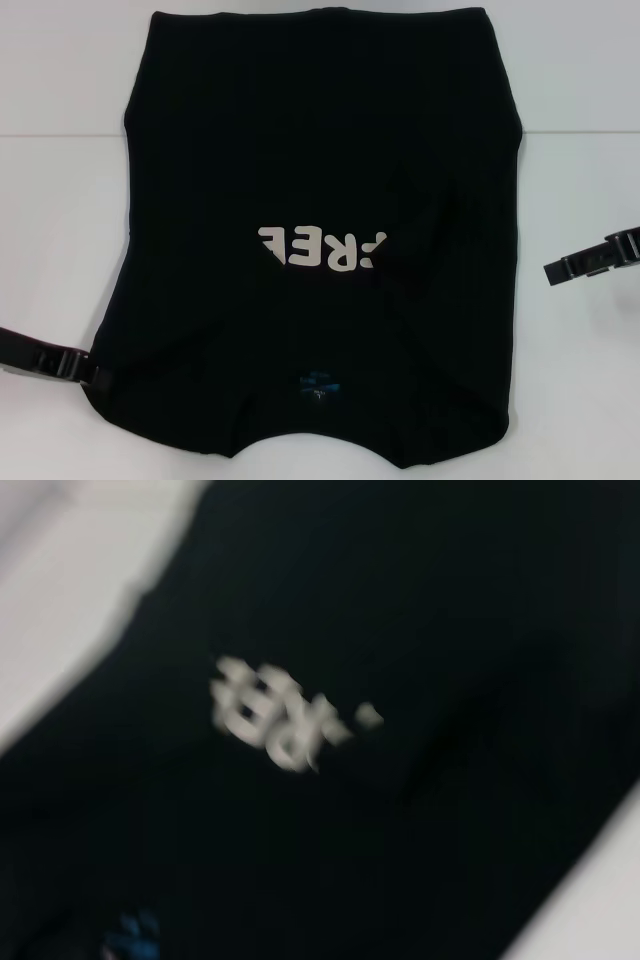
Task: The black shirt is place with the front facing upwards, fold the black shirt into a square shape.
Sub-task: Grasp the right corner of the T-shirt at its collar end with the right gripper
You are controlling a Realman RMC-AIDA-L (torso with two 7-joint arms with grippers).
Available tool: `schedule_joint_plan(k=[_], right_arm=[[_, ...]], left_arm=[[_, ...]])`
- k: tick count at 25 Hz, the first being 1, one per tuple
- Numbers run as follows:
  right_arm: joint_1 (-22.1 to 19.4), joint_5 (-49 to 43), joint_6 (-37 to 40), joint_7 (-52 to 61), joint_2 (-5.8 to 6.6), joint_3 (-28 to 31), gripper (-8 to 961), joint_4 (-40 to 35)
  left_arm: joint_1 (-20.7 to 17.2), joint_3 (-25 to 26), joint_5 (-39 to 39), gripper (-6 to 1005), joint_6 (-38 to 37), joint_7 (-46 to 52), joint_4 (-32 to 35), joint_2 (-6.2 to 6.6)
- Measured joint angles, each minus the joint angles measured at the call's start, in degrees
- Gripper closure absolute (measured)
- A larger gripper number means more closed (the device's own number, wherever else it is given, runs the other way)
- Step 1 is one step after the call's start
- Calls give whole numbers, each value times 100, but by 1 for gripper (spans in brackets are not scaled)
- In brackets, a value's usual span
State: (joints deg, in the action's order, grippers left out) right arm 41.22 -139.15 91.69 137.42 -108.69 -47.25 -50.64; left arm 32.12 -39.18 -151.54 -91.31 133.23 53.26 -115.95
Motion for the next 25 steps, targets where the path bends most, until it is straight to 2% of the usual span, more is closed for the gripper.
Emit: schedule_joint_plan(k=[4, 8, 14, 17, 21, 25], right_arm=[[717, -1168, 516, 687, -209, 99, 161, -45], [1143, -1495, 686, 981, -423, -203, 161, 11], [1579, -1771, 488, 1277, -653, -944, 162, 182], [1795, -1921, 426, 1405, -813, -1396, 162, 229], [1990, -2017, 269, 1526, -1009, -1833, 162, 314], [2176, -2069, 11, 1745, -1127, -2370, 162, 615]], left_arm=[[5, 0, 2, 959, -72, -18, -1, 11], [-14, 11, 11, 959, -166, -36, -6, 50], [-23, 291, 50, 958, -197, -115, -185, 148], [-11, 368, 64, 958, -187, -130, -270, 188], [-4, 418, 72, 958, -203, -166, -290, 187], [-36, 430, 73, 958, -223, -182, -298, 156]])
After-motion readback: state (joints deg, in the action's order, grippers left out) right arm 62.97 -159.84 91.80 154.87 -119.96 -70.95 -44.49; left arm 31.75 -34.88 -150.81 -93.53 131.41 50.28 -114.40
